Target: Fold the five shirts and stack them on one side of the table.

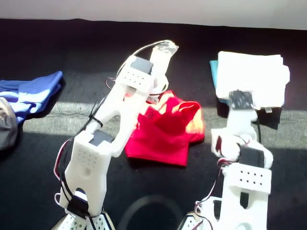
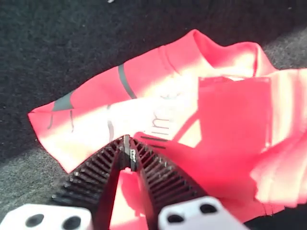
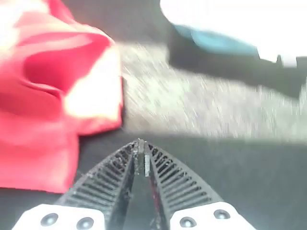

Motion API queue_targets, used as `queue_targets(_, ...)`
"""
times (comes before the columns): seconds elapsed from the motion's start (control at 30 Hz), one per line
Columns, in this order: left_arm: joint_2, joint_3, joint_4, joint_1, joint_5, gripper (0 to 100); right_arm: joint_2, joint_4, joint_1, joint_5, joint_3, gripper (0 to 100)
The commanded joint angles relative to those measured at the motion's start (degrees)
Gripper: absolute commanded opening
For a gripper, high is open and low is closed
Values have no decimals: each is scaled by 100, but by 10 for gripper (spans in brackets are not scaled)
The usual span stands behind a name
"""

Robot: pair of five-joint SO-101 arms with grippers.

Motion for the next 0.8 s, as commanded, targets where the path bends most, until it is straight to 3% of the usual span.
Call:
queue_targets(0.0, 92, -31, -141, -224, -9, 10, 743, 251, -857, -35, -1279, 7)
queue_targets(0.23, 356, -31, -237, -673, 0, 10, 2862, 286, -1297, -35, -2545, 175)
queue_targets(0.53, 690, -31, -677, -919, 0, 10, 4488, 479, -2229, -774, -4303, 180)
queue_targets(0.77, 813, -31, -712, -1182, 9, 10, 5859, 470, -1675, -721, -4391, 180)
